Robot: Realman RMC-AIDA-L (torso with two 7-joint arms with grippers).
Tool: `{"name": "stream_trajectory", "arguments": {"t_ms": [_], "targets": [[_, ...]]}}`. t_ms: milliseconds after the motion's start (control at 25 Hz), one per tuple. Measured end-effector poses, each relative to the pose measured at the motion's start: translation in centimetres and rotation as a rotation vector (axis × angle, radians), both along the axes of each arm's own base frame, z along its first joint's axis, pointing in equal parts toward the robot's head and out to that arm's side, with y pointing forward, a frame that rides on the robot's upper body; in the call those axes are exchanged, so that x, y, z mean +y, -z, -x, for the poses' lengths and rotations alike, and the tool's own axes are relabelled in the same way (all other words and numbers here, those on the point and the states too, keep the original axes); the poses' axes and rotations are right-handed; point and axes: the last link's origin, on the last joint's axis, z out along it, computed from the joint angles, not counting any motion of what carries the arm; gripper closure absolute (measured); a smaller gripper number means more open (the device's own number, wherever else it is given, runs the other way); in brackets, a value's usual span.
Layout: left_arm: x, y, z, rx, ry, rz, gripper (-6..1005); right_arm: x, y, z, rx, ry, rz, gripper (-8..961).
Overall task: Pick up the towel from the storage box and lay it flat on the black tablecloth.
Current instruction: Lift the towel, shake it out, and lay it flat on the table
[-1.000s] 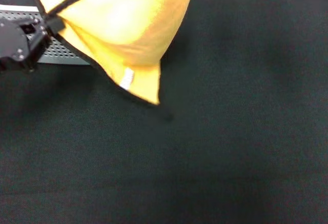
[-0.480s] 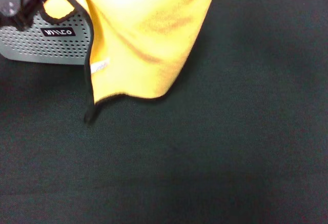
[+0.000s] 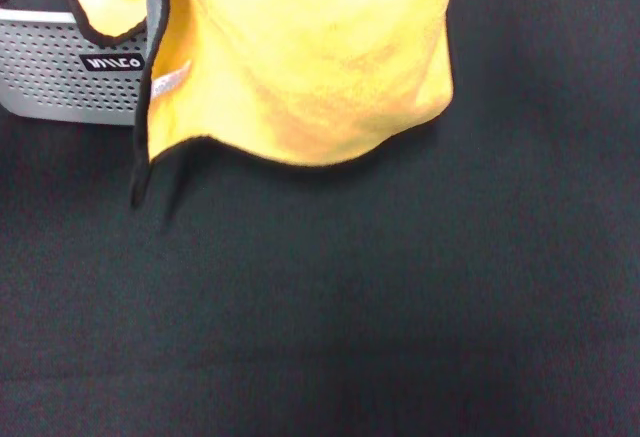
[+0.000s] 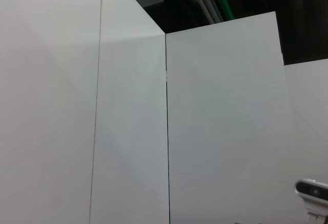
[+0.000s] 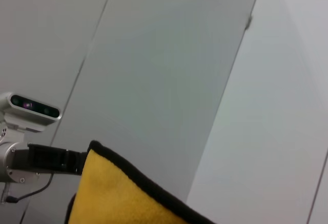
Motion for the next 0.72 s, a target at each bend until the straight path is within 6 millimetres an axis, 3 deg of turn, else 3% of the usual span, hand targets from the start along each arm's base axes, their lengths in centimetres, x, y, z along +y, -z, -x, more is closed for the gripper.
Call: {"name": "stream_trajectory", "arguments": {"t_ms": [200, 360, 560, 720], "targets": [[0.5, 0.4, 0.2, 0.018, -0.021, 0.022, 975, 0.0, 0.4, -0.8, 0.002, 0.005, 0.008, 948], [-0.3, 1.2, 1.0, 0.100, -0.046, 0.116, 975, -2.3, 1.3, -2.8, 0.006, -0.007, 0.129, 948], [-3.5, 0.7, 2.4, 0.145, 0.003, 0.207, 975, -6.6, 2.9, -5.2, 0.017, -0.021, 0.307, 948], [-6.5, -0.7, 3.9, 0.180, -0.008, 0.206, 976, -9.2, 2.2, -4.8, 0.050, -0.086, 0.369, 948]]}}
